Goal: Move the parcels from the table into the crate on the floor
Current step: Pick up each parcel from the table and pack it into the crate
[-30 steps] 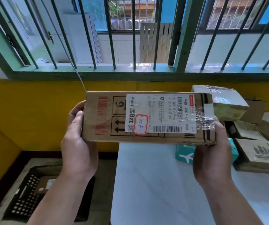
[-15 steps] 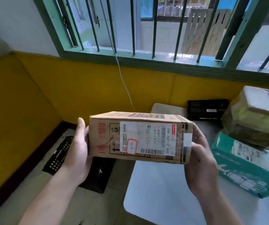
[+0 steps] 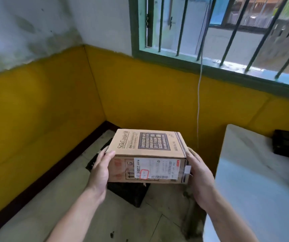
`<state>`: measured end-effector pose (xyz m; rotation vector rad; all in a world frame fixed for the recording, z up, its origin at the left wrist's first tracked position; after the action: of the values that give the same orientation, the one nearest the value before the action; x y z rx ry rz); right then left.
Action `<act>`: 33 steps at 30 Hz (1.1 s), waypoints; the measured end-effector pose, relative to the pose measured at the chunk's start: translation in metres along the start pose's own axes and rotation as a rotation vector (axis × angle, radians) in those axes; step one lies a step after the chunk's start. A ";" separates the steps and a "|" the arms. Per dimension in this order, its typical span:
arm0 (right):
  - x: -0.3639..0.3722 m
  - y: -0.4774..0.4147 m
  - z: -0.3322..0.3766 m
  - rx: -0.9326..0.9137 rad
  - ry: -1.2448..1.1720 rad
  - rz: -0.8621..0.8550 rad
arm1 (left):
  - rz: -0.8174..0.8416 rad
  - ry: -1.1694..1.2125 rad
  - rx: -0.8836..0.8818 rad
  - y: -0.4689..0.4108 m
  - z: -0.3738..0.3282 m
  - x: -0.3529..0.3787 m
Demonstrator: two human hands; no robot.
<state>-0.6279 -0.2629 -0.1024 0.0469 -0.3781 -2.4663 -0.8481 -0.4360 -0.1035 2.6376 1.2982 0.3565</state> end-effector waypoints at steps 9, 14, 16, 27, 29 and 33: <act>0.104 -0.068 -0.046 0.113 -0.019 -0.136 | 0.028 -0.027 -0.125 -0.108 0.013 -0.085; 0.100 -0.114 -0.068 0.178 -0.069 -0.226 | 0.087 -0.042 -0.221 -0.169 0.038 -0.077; 0.098 -0.138 -0.077 0.199 -0.082 -0.248 | 0.090 -0.039 -0.262 -0.191 0.049 -0.073; 0.135 -0.251 -0.171 0.433 -0.196 -0.419 | -0.288 0.139 -0.725 -0.275 0.161 -0.066; 0.142 -0.262 -0.186 0.454 -0.186 -0.459 | -0.222 0.201 -0.814 -0.283 0.181 -0.046; 0.171 -0.277 -0.218 0.465 -0.183 -0.511 | -0.078 0.244 -0.833 -0.307 0.217 -0.021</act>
<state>-0.9003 -0.2116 -0.3791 0.1245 -1.1347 -2.8277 -1.0286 -0.2790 -0.3946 1.8712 0.9943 0.9804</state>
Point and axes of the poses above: each hand's wrist, its own y-axis away from the middle knuckle, its own x-axis out of the palm, z = x × y, the point moved 8 cm from there along -y, towards the middle knuckle, and after that the axes turned 7 degrees about y, right-handed, at the moved point
